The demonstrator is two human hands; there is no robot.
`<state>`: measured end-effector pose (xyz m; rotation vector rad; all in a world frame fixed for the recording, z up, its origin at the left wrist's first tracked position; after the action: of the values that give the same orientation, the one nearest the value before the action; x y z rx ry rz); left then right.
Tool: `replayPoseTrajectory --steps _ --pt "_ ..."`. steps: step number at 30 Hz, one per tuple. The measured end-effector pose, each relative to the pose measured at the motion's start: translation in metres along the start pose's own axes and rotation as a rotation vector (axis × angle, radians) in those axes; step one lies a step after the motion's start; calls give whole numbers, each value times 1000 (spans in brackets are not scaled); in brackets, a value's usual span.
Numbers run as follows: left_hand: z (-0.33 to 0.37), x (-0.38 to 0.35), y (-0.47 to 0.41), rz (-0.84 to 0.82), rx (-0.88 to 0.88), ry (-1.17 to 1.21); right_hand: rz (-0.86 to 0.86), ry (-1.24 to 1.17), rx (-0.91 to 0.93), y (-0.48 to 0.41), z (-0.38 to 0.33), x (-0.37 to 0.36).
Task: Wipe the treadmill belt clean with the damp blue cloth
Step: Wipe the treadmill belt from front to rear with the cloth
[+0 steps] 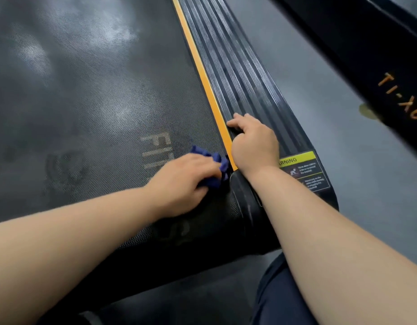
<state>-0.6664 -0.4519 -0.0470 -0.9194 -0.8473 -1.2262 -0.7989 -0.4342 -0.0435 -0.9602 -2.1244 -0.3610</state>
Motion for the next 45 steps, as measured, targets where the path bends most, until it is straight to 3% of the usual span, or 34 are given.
replayPoseTrajectory --steps 3,5,8,10,12,16,19,21,22,24,26,27,29,31,33,36,40,45 --pt "21 0 17 -97 -148 11 -10 -5 -3 2 -2 3" --pt "-2 15 4 -49 -124 -23 2 2 -6 0 0 2" --pt "-73 48 -24 188 253 -35 9 13 -17 -1 3 0" --pt "-93 41 -26 214 433 -49 16 32 -8 0 3 1" --pt "-74 24 -19 192 376 -60 16 34 11 0 0 2" --pt "-7 -3 17 30 44 -5 -4 48 43 3 -7 3" --pt "-6 -1 25 -109 92 33 16 52 41 5 -9 5" --pt "-10 14 37 -99 180 69 39 -14 90 11 -22 8" --pt "-16 29 45 -47 235 101 -2 -20 144 18 -34 3" --pt "-46 57 67 55 395 114 -267 165 299 50 -56 -31" --pt "-87 68 91 21 598 2 -566 366 391 96 -60 -70" --pt "-108 66 106 -30 714 -57 -638 389 376 112 -56 -79" --pt "-134 53 134 -165 873 -132 -606 386 399 123 -51 -81" --pt "-139 35 148 -300 876 -187 -421 413 561 121 -65 -74" --pt "-139 33 149 -327 858 -181 -307 415 615 101 -74 -72" --pt "-140 36 148 -327 869 -185 -314 553 607 74 -82 -81" --pt "-135 32 148 -330 856 -252 -308 460 694 101 -84 -72" --pt "-137 33 148 -349 866 -229 -435 454 833 111 -86 -73"
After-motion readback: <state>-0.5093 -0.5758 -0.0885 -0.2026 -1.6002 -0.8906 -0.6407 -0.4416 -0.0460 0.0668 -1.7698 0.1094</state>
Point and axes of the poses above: each hand's wrist, its own y-axis away from the middle knuckle, its own x-axis out of the back of the hand, z = x × y, the point moved 10 cm from there along -y, towards the middle knuckle, and after that the axes turned 2 degrees about -x, right-handed, at the moved point
